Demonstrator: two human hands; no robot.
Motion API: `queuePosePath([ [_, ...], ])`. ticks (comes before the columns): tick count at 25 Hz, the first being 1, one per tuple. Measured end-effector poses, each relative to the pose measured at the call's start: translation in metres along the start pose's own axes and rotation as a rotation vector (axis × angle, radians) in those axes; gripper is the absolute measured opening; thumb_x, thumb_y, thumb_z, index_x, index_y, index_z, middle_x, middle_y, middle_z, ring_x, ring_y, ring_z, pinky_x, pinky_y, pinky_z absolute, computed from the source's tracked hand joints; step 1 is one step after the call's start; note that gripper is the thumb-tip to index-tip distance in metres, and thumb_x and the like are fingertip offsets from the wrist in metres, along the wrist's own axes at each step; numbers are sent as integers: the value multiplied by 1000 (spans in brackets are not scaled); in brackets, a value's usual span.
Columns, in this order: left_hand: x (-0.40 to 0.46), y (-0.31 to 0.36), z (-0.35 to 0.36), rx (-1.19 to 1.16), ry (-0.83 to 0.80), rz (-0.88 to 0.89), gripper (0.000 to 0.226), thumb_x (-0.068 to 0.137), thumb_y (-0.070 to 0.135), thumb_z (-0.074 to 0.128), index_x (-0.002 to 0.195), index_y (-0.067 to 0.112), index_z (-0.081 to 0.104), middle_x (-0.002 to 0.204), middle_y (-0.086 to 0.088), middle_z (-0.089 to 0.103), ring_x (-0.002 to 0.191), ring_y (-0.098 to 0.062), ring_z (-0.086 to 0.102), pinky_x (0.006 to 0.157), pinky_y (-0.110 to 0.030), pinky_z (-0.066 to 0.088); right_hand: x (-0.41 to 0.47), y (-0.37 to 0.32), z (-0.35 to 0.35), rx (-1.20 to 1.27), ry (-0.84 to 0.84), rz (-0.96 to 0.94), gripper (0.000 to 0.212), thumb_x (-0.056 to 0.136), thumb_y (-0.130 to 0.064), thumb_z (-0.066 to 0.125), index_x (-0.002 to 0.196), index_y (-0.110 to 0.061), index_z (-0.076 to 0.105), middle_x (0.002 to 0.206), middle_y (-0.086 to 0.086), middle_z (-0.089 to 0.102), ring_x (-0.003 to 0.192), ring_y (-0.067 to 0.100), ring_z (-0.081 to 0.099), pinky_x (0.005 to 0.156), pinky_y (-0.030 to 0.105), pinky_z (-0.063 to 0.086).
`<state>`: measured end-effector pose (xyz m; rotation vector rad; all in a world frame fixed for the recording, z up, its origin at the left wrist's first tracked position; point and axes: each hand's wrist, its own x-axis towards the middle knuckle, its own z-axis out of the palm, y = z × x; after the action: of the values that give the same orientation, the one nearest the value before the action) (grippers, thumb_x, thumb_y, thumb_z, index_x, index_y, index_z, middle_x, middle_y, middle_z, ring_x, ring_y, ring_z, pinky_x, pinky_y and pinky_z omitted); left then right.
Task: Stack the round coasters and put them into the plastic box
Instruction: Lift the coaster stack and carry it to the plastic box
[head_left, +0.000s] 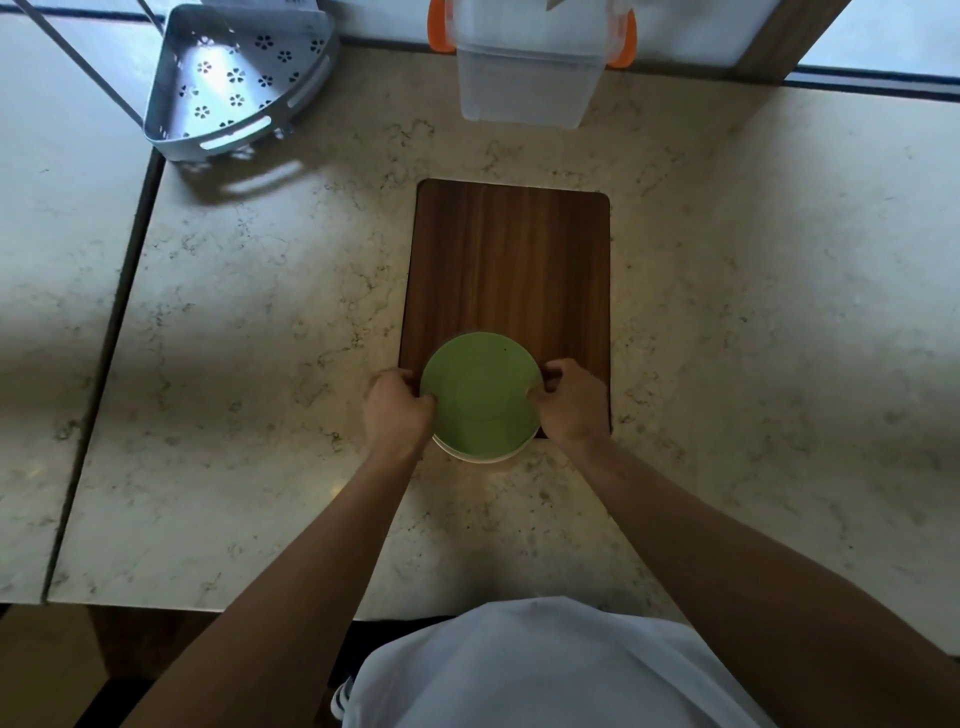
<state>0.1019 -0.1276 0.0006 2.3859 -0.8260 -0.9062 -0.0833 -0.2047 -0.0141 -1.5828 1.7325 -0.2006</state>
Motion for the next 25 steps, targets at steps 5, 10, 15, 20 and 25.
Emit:
queuePosePath([
  [5,1,4,6,62,-32,14,13,72,6,55,74,0,67,83,-17,64,80,-30,61,59,-40,50,-5,-4,6,-55,-3,-36,35,87,-20,69,120,-10,64,113,12,58,97,24,59,85,30,50],
  [10,4,11,5,-108,-42,-134,17,66,9,59,78,0,65,73,-16,67,66,-28,65,54,-40,52,2,-12,6,-6,-31,49,31,79,-14,66,109,-6,63,110,13,61,102,28,59,90,42,53],
  [15,9,12,3,-208,-114,-228,28,67,17,64,93,11,58,91,-7,67,84,-26,67,76,-47,61,1,-10,0,146,-99,97,45,81,-16,69,122,-11,52,106,5,67,86,18,66,68,27,55],
  [20,6,18,-3,-276,-119,-231,15,73,16,60,61,25,60,80,-12,72,82,-35,73,77,-57,61,10,-3,-7,181,-111,118,20,81,-21,67,97,-10,74,90,5,76,77,20,70,48,23,49],
  [25,1,25,-9,-273,-94,-197,7,65,21,57,67,18,63,72,-11,62,68,-26,62,71,-55,59,20,-5,-16,245,-199,157,9,79,-14,70,73,-9,75,83,14,76,76,29,74,70,48,62],
])
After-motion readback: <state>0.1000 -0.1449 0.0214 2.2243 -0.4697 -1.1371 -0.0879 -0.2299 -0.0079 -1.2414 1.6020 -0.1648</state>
